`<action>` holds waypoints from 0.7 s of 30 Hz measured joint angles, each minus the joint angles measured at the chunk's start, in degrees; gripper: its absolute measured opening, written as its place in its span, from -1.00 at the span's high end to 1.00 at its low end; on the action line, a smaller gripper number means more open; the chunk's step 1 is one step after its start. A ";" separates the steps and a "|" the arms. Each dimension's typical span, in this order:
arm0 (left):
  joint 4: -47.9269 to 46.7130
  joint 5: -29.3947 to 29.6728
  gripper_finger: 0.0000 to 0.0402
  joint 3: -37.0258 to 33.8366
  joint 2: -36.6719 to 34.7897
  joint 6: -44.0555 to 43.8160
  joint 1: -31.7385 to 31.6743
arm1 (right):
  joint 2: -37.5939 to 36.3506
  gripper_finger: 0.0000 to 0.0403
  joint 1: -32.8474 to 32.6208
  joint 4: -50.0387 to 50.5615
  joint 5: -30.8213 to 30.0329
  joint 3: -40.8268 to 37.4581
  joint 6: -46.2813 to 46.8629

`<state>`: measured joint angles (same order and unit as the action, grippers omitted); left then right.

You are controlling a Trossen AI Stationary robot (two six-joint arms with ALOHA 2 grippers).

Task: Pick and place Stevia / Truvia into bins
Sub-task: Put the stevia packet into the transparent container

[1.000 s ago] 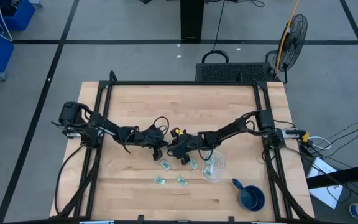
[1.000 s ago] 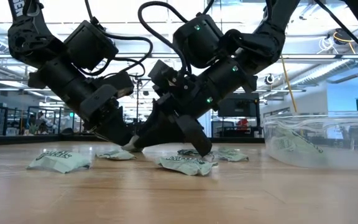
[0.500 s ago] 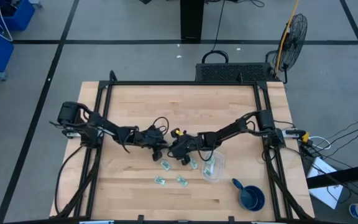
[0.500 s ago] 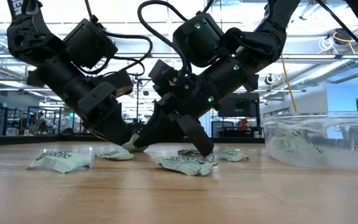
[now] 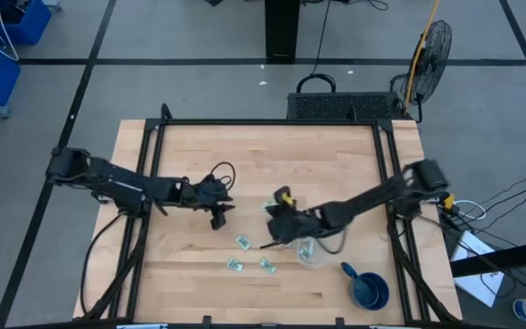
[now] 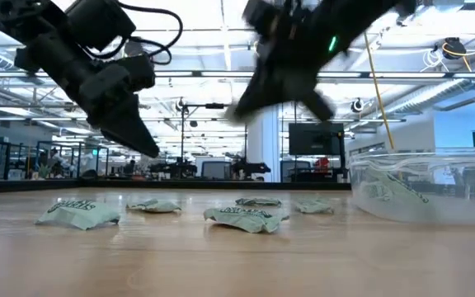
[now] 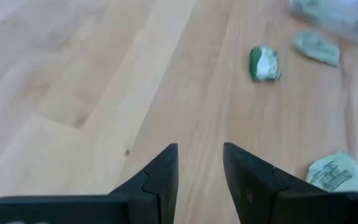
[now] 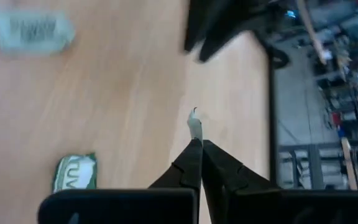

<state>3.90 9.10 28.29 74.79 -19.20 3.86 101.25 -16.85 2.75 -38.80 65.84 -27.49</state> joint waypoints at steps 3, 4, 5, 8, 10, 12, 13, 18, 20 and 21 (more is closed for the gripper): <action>-0.75 0.00 0.33 0.00 -1.69 0.00 0.00 | -6.83 1.00 -2.50 4.39 0.06 0.06 11.21; -0.61 0.00 0.33 0.06 -1.71 -0.02 0.00 | -8.96 1.00 -3.10 7.03 1.10 0.11 16.28; -0.95 0.00 0.33 0.07 -1.70 -0.13 0.00 | -10.63 1.00 -3.50 10.26 3.32 0.15 21.27; -0.83 0.01 0.33 0.02 -1.69 -0.46 0.00 | -13.41 1.00 -4.26 21.73 10.98 0.09 35.56; -0.92 0.02 0.33 0.02 -1.71 -0.48 0.00 | -13.72 1.00 -4.78 28.43 14.72 0.07 42.41; -0.81 0.02 0.33 0.04 -1.69 -0.54 0.00 | -13.77 1.00 -5.39 34.93 18.88 0.07 47.29; -0.76 0.02 0.33 0.02 -1.71 -0.61 0.00 | -13.63 1.00 -5.55 37.74 21.32 0.04 49.77; -0.60 0.04 0.33 0.02 -1.71 -0.86 0.00 | -13.31 1.00 -5.46 39.56 28.50 -2.64 56.76; -0.67 0.04 0.33 0.02 -1.71 -1.01 0.00 | -13.20 1.00 -5.48 37.50 29.49 -4.50 56.81; -0.61 0.04 0.33 0.02 -1.71 -1.01 0.00 | -13.20 1.00 -5.48 36.66 31.00 -5.45 56.99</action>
<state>3.29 9.15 28.32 73.08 -20.21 3.85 88.05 -22.32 39.41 -7.80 60.39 29.50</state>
